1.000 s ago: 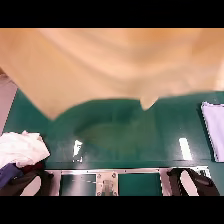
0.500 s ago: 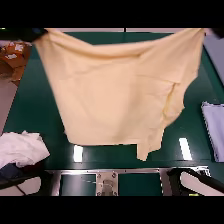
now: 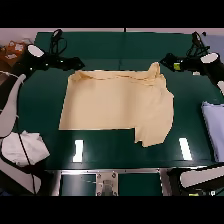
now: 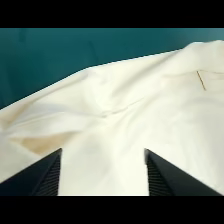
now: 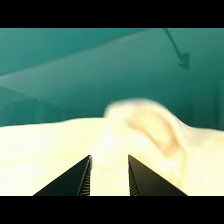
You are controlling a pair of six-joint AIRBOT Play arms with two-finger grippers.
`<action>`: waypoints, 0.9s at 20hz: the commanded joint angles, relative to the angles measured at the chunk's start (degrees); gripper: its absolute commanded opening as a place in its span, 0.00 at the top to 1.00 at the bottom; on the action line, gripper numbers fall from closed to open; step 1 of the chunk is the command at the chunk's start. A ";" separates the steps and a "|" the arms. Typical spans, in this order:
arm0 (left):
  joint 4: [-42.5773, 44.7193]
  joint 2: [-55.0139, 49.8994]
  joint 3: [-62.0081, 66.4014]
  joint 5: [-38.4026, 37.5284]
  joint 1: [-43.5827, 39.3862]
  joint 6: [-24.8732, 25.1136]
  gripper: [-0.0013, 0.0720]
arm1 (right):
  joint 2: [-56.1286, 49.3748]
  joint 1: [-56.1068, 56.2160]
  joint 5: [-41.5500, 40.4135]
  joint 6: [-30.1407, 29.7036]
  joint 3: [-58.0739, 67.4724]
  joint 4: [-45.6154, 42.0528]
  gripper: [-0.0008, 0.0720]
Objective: Fold the shirts.
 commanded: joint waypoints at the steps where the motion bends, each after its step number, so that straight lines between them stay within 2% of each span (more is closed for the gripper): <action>1: 0.46 -1.20 4.09 -10.27 3.28 -0.94 0.47 | 0.28 -5.86 9.86 0.15 0.02 -1.75 0.72; 2: 0.59 -1.11 5.92 -14.56 5.11 -1.25 0.65 | 1.62 -8.37 13.64 0.15 -0.42 -1.75 0.72; 3: 0.61 -0.87 7.19 -17.73 6.78 -2.91 0.96 | 3.30 -10.56 16.63 0.17 -1.64 -1.75 0.74; 4: 0.63 -0.85 8.61 -20.48 8.46 -5.22 0.95 | 5.33 -12.31 18.73 0.15 -3.74 -1.77 0.79; 7: 4.98 0.76 9.57 -28.74 12.44 -10.47 0.95 | 14.91 -16.55 20.13 0.72 -16.00 -7.23 0.78; 8: 9.25 1.95 9.40 -31.95 13.14 -11.76 0.96 | 18.10 -18.10 20.15 2.19 -20.22 -10.16 0.73; 9: 13.75 2.91 9.27 -35.04 13.27 -12.63 0.96 | 20.87 -19.76 20.15 3.69 -24.26 -12.63 0.57; 10: 17.35 5.07 7.50 -36.22 13.35 -13.29 0.95 | 23.21 -21.66 20.31 4.55 -28.44 -13.86 0.50; 14: 19.17 18.16 -13.20 -31.21 15.45 -13.05 0.95 | 25.59 -24.85 19.45 3.93 -41.88 -13.70 0.47; 16: 21.86 24.11 -24.94 -28.09 17.38 -12.92 0.95 | 25.18 -24.48 17.16 1.73 -46.03 -10.23 0.47; 18: 20.94 27.39 -33.66 -24.06 20.24 -13.03 0.95 | 23.78 -23.71 15.69 -0.13 -47.41 -6.93 0.47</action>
